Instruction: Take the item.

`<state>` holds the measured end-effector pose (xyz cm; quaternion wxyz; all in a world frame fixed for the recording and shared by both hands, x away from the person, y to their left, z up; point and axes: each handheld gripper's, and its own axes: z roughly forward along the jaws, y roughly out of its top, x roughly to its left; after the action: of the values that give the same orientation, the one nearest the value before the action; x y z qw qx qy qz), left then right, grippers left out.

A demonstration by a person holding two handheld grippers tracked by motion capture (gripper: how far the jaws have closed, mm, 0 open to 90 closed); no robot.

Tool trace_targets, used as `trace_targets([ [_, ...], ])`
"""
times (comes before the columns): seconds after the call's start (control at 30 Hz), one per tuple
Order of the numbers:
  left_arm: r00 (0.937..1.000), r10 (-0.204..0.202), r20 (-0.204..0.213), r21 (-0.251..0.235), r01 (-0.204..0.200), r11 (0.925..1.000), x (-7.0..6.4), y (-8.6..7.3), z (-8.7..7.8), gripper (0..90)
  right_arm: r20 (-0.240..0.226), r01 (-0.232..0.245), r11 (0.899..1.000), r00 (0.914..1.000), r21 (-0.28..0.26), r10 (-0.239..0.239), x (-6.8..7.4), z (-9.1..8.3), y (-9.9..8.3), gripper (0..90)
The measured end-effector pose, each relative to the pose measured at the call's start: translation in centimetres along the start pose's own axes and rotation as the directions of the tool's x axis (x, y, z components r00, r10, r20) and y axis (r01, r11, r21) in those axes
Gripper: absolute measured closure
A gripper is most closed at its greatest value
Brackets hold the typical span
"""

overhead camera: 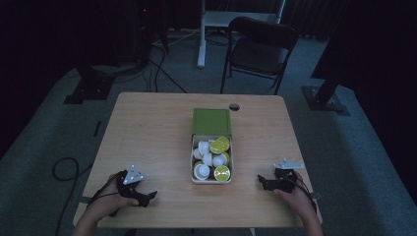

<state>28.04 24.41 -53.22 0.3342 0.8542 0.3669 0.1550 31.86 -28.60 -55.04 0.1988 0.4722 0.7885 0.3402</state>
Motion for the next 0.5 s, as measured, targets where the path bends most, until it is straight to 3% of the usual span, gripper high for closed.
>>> trace_targets([
  [0.5,0.9985,0.026,0.049,-0.022,-0.025,0.9994,-0.9,3.2,-0.5,1.0,0.000,-0.001,1.000,1.0000,0.001,0.001,0.0,0.0,0.0,12.6],
])
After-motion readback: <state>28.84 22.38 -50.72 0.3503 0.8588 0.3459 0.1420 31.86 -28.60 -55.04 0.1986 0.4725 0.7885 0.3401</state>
